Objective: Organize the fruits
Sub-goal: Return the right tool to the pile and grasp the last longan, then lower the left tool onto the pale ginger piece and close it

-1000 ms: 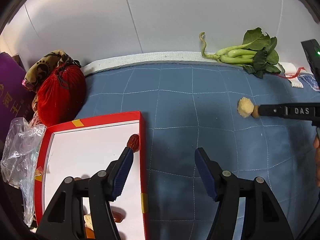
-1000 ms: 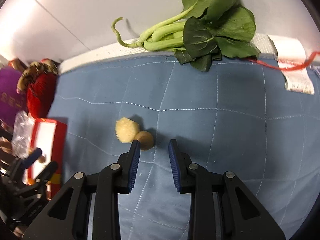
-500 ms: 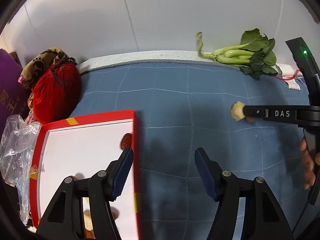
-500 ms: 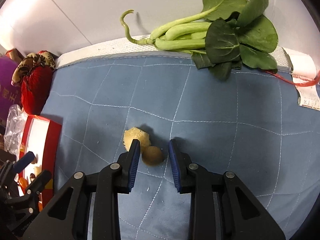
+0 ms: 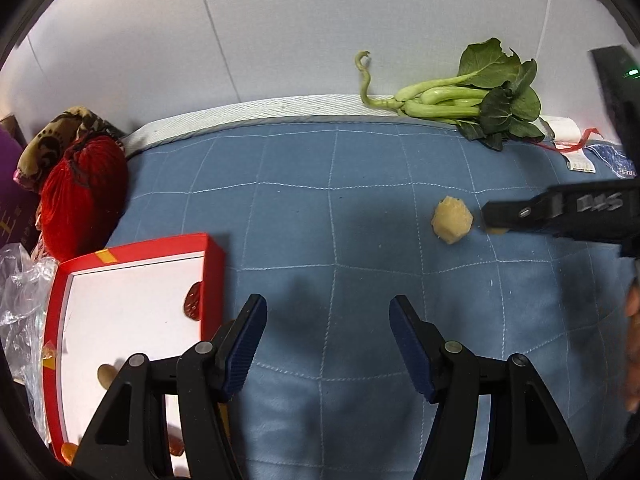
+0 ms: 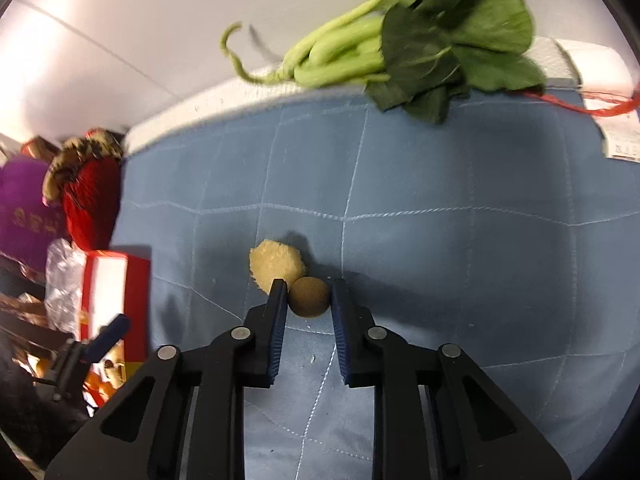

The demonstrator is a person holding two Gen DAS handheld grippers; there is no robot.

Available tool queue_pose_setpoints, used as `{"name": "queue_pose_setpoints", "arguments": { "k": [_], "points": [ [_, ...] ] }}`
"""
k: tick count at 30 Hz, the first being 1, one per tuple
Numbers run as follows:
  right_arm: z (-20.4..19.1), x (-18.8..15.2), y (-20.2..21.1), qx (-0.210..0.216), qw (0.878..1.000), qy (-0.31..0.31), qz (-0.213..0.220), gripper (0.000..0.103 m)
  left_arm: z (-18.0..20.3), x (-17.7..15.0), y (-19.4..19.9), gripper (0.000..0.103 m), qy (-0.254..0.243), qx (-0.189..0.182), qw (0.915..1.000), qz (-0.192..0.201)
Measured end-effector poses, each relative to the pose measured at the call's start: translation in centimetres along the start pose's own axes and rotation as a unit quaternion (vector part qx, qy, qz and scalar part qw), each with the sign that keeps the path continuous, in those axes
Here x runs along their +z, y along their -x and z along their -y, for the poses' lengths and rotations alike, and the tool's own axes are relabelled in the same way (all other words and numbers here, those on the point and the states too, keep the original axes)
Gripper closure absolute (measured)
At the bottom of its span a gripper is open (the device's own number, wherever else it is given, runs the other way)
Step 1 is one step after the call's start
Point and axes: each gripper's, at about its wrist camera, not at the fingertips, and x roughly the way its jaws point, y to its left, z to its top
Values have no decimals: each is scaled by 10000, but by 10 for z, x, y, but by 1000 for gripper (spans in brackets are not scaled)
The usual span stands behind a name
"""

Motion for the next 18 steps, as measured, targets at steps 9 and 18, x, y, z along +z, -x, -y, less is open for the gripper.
{"name": "queue_pose_setpoints", "arguments": {
  "k": [9, 18],
  "points": [
    [45, -1, 45, 42, 9976, -588, 355, 83, 34, 23, -16, 38, -259, -174, 9989, 350],
    [51, -3, 45, 91, 9978, -588, 298, 83, 61, 44, -32, 29, -288, -247, 9978, 544]
  ]
}}
